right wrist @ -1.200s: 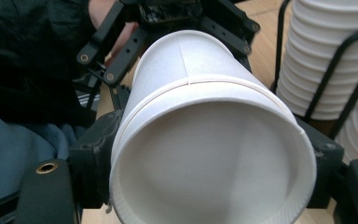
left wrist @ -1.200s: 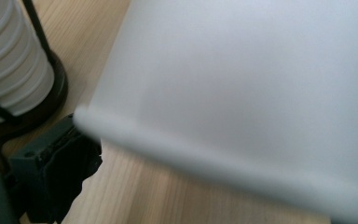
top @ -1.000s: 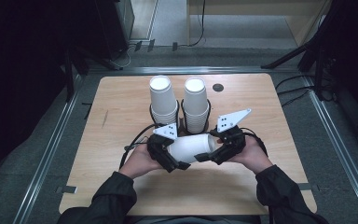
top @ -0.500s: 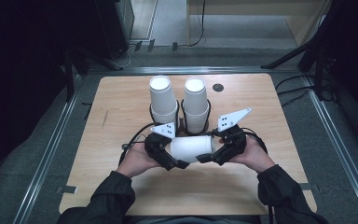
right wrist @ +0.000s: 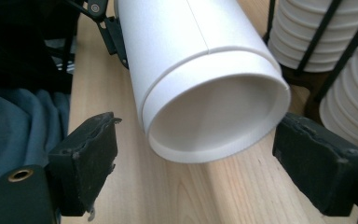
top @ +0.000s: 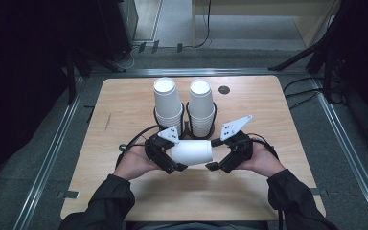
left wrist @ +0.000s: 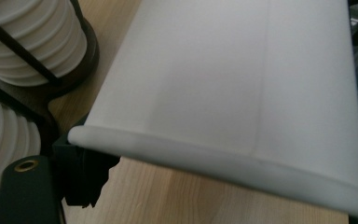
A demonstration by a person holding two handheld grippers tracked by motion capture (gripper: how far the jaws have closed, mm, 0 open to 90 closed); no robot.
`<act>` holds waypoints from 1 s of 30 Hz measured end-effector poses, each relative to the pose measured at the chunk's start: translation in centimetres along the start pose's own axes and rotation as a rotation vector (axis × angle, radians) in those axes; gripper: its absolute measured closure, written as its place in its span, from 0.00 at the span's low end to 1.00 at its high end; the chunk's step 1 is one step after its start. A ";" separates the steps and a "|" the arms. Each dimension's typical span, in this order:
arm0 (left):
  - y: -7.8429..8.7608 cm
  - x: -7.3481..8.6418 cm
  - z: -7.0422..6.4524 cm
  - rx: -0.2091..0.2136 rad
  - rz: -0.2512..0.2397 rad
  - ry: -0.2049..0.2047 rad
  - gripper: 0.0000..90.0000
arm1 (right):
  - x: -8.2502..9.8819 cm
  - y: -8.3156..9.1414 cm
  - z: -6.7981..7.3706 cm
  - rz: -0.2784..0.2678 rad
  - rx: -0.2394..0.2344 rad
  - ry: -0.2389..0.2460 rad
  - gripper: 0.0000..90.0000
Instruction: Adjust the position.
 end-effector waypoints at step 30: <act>-2.7 -0.6 -0.8 0.087 0.114 -0.006 0.15 | -1.1 -2.7 0.7 0.163 0.049 0.130 0.17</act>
Point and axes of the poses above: each handheld gripper's, and its own axes: y roughly backward along the jaws, x roughly out of its underside, z roughly to its left, the point moved 2 cm from there along -y, roughly forward along the jaws, and after that the axes turned 4 degrees about -x, right-handed, at the moved point
